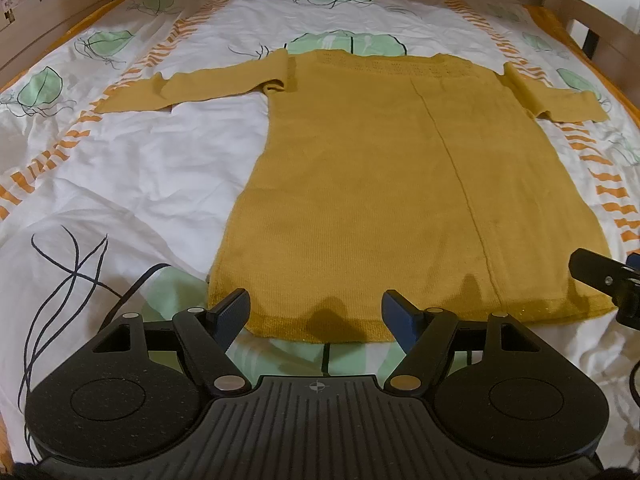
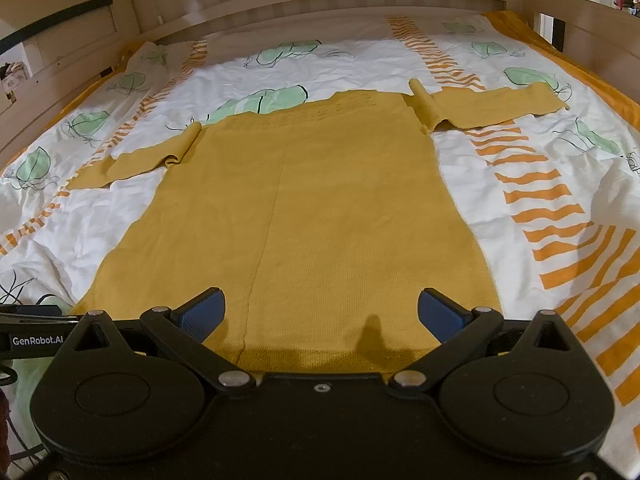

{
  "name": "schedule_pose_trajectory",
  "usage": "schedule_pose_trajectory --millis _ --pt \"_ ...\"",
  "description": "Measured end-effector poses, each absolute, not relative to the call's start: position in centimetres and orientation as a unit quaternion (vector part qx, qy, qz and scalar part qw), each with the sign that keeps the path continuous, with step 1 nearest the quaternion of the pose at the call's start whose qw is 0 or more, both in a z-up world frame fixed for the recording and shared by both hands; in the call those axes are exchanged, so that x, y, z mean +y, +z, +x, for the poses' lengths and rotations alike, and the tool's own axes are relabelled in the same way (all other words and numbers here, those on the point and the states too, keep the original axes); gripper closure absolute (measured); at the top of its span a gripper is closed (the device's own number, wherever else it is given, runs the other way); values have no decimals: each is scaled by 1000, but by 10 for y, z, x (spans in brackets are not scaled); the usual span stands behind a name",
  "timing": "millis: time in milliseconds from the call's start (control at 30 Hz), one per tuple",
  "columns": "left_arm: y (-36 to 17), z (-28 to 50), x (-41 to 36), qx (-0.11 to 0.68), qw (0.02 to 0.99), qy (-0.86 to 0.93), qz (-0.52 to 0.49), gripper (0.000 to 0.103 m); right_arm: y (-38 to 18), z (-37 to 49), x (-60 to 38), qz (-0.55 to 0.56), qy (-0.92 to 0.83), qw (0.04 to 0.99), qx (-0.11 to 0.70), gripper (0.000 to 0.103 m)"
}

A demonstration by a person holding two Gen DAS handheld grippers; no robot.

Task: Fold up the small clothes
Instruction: 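Move both grippers over the yellow sweater toward its sleeve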

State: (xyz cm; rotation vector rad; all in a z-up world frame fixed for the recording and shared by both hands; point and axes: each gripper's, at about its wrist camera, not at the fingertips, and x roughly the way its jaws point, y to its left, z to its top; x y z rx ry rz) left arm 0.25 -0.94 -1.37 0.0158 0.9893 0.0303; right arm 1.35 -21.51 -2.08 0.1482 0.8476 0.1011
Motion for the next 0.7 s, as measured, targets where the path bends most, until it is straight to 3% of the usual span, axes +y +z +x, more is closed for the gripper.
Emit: schedule_pose_trajectory --millis 700 --pt "-11 32 -4 470 882 22 17 32 -25 37 -217 63 57 910 405 1"
